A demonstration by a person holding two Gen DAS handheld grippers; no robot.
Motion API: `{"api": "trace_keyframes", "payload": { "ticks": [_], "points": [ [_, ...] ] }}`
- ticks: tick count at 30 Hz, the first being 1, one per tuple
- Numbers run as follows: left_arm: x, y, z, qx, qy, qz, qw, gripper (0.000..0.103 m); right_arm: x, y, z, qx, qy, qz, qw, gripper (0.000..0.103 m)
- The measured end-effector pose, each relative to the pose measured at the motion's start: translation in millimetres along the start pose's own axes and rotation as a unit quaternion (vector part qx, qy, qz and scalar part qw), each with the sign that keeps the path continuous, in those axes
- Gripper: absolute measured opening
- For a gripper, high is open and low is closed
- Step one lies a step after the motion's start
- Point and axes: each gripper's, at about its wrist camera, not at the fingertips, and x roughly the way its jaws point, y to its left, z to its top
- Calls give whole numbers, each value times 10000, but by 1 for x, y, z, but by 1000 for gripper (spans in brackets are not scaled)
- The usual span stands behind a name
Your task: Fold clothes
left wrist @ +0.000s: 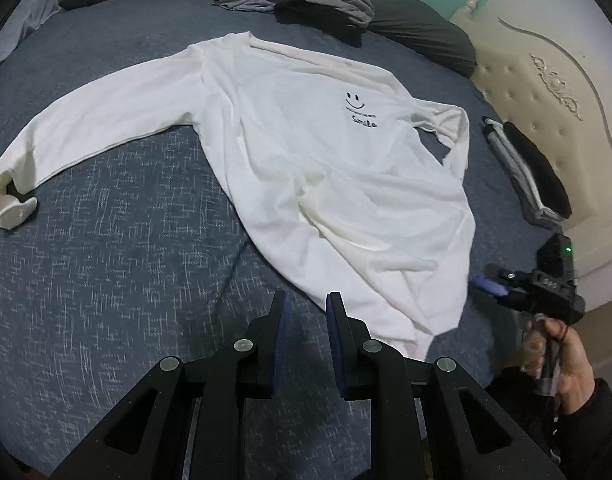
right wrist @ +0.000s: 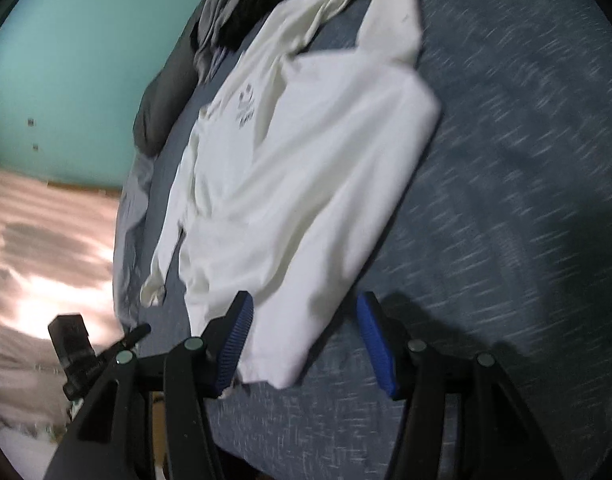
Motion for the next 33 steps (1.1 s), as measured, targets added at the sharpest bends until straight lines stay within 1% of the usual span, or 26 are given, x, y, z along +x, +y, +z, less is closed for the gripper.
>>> {"api": "trace_keyframes", "payload": {
  "ticks": [1,2,3,4,5,6,7,8,9,12,16,17,20,21,22,23,24,29,30,31,32,33],
  "points": [
    [-3,0,-2,-19,-13,3,10000,21,6,2,-2,-55,93,-17,9999,36],
    [-5,-1,-3,-14,-13,0,10000,21,11,2,-3,-82,153,-19,9998,27],
    [-8,-1,-5,-10,-14,-3,10000,21,16,3,-4,-104,204,-27,9997,19],
    [-10,-2,-5,0,-33,6,10000,21,18,4,-5,-136,220,-27,9997,16],
    [-13,-1,-7,1,-60,13,10000,21,16,6,-5,-199,174,-23,9996,7],
    [-17,-1,-8,2,-86,20,10000,24,12,9,-5,-283,103,-23,9995,3],
    [-19,1,-8,-13,-129,30,9999,27,7,11,-4,-342,27,-12,9994,2],
    [-20,2,-9,-14,-147,53,9999,33,0,13,-3,-365,-67,29,9993,2],
    [-20,3,-10,-9,-144,70,9999,36,-9,15,-2,-385,-159,82,9991,2],
    [-14,2,-11,18,-68,31,10000,36,-36,21,5,-537,-417,142,9976,1],
    [2,-3,-12,-45,58,-154,9999,36,-73,28,15,-754,-686,136,9947,1],
    [6,-6,-13,-47,93,-185,9998,36,-76,27,17,-774,-608,101,9951,1],
    [20,-13,-14,-60,212,-251,9994,36,-56,23,13,-647,-108,-143,9977,5],
    [24,-15,-15,-63,253,-268,9993,36,-49,21,11,-596,62,-235,9979,12],
    [27,-18,-15,-49,282,-287,9992,36,-40,20,8,-568,222,-303,9977,20],
    [31,-21,-16,-33,321,-295,9990,36,-30,20,5,-571,347,-331,9972,44],
    [33,-23,-17,-25,349,-303,9989,36,-21,20,1,-577,427,-345,9968,56],
    [39,-30,-20,41,445,-308,9985,36,16,21,-5,-618,668,-404,9950,56],
    [39,-31,-20,47,450,-310,9985,36,22,20,-6,-633,716,-421,9945,53],
    [39,-31,-20,53,454,-311,9985,36,27,20,-7,-674,729,-437,9941,39],
    [39,-31,-20,59,458,-313,9984,36,30,21,-7,-743,706,-454,9937,29],
    [39,-31,-20,65,462,-315,9984,36,32,23,-6,-802,682,-465,9934,13]
  ]
}}
